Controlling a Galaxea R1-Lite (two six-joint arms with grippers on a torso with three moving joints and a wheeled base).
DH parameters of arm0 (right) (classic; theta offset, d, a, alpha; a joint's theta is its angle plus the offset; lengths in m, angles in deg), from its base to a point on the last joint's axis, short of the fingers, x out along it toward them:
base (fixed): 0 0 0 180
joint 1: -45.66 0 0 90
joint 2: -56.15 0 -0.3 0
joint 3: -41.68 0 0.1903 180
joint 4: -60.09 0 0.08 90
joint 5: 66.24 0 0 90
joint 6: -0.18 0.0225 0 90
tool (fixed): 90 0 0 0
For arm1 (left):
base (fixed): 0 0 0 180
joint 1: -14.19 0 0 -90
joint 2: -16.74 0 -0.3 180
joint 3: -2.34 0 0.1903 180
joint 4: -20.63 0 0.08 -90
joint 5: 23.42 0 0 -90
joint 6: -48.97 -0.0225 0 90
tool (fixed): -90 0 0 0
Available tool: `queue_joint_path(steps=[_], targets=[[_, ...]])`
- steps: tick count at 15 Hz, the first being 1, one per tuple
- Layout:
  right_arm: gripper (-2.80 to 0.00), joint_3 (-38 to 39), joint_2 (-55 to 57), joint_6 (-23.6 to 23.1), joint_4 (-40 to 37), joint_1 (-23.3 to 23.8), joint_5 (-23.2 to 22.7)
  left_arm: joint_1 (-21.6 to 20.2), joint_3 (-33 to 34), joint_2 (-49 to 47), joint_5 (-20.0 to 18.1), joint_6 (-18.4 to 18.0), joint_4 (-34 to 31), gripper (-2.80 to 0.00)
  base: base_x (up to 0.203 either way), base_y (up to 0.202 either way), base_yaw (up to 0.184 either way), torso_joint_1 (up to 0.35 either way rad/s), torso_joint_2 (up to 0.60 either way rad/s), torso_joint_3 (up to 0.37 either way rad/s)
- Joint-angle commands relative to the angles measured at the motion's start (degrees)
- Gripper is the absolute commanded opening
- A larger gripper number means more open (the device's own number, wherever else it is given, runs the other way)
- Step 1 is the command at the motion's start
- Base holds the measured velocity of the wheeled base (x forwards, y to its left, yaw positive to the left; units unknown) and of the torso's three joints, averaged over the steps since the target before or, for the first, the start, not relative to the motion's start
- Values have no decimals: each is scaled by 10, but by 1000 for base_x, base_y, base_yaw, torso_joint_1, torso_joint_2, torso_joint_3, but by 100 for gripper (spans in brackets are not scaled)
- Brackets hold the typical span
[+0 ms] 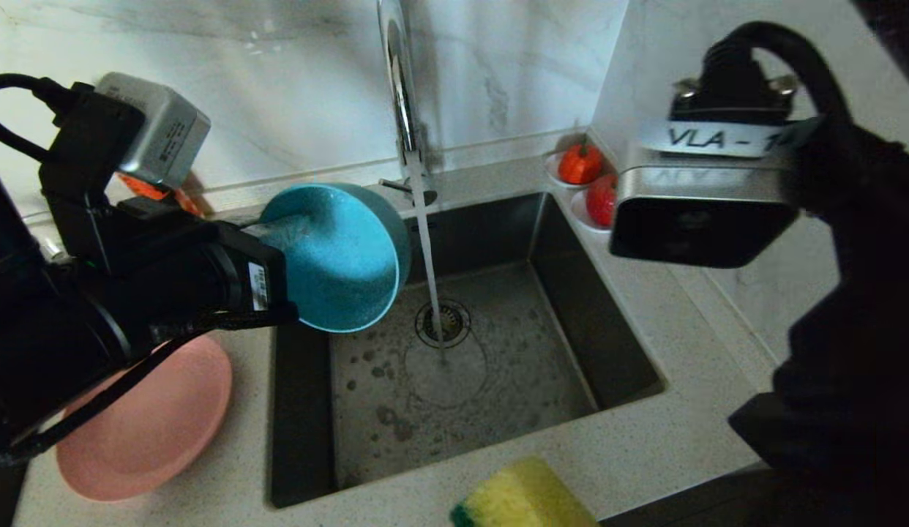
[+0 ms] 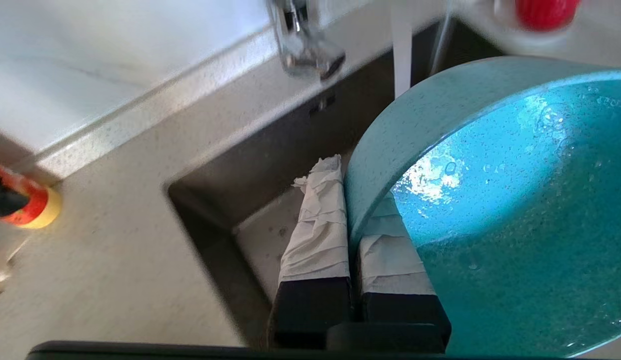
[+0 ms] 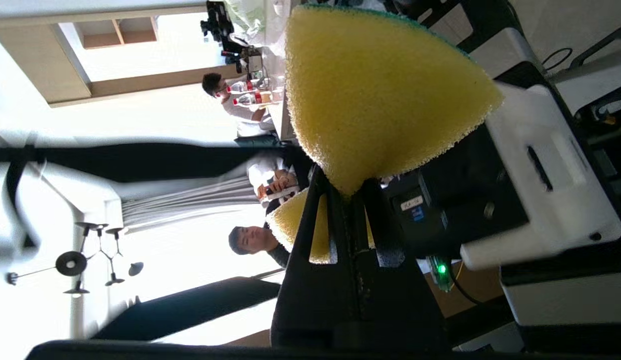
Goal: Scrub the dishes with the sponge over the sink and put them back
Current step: Wipe the bowl
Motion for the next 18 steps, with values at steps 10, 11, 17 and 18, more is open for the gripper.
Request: queue_joint_path(steps=[10,11,17,18], targets=[[-280,-48,105,58,48,5,-24,70,24,-27,28,58,56,-280,0,0,0,0,0,0],[-280,-48,111,58,48,10,-25,70,23,-27,28,60,57,-280,0,0,0,0,0,0],[-280,-48,132,94,62,44,-27,84,31,-38,31,81,61,-280,0,0,0,0,0,0],[-280,-48,134,94,65,46,-27,87,32,-38,31,82,62,-280,0,0,0,0,0,0]])
